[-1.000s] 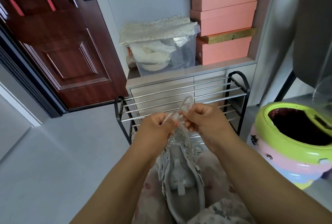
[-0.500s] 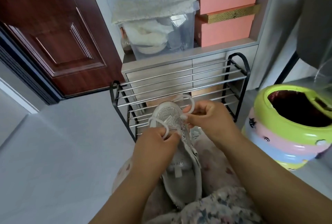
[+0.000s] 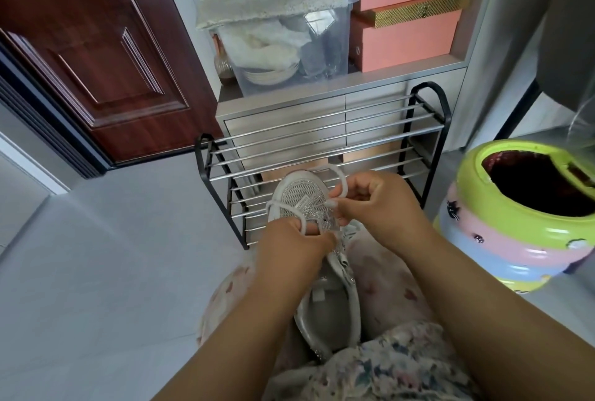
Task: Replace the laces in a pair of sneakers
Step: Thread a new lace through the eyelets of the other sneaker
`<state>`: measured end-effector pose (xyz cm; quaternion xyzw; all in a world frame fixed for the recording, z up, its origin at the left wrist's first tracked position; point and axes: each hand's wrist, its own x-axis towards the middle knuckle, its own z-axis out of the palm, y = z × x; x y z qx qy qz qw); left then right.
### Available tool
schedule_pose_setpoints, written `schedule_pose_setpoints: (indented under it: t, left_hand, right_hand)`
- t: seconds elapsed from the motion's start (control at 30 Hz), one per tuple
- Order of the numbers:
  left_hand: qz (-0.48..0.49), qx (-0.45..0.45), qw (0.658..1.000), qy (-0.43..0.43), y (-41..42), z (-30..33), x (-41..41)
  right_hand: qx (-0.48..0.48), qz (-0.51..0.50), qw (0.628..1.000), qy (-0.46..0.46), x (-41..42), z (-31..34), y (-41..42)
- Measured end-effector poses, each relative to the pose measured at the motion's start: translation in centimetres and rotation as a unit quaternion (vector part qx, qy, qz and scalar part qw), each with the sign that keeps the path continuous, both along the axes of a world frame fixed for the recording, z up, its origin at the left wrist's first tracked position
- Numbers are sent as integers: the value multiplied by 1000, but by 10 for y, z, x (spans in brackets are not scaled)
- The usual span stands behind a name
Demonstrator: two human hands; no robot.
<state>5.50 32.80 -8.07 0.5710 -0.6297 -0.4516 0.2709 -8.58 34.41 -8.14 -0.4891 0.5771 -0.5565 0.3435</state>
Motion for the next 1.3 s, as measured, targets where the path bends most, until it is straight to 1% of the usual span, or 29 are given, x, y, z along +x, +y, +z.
schedule_pose_setpoints:
  t: [0.07, 0.1, 0.2, 0.3, 0.4, 0.53, 0.67, 0.8, 0.87, 0.93, 1.03, 1.13, 1.2, 1.3]
  left_hand:
    - [21, 58, 994, 92, 3, 0, -1]
    - [23, 74, 989, 123, 6, 2, -1]
    - [35, 81, 982, 165, 10, 5, -2]
    - [51, 78, 981, 169, 11, 5, -3]
    - [50, 72, 981, 172, 12, 4, -3]
    - [46, 35, 989, 137, 13, 3, -2]
    - [36, -4, 994, 100, 13, -2, -1]
    - [8, -25, 997, 68, 13, -4, -2]
    - [8, -25, 997, 67, 12, -5, -1]
    - [0, -19, 997, 69, 12, -4, -1]
    - [6, 20, 995, 96, 11, 1, 0]
    - [42, 120, 979, 161, 10, 11, 2]
    - [40, 161, 969, 181, 10, 18, 2]
    - [38, 164, 967, 191, 6, 23, 1]
  right_hand:
    - [15, 0, 998, 59, 1, 1, 0]
    - [25, 1, 995, 92, 0, 1, 0]
    - [43, 7, 982, 186, 0, 2, 0]
    - [47, -2, 957, 288, 0, 3, -1]
    - [40, -1, 936, 349, 1, 5, 0]
    - [39, 10, 913, 406, 4, 10, -2]
    - [41, 24, 895, 444, 6, 14, -5]
    - [48, 52, 887, 456, 14, 13, -5]
    - [53, 36, 904, 423, 14, 7, -7]
    - [59, 2, 932, 358, 13, -1, -7]
    - [69, -22, 953, 294, 12, -9, -7]
    - [79, -16, 962, 261, 11, -8, -6]
    - [97, 10, 968, 230, 11, -2, -2]
    - [144, 70, 960, 230, 16, 4, 4]
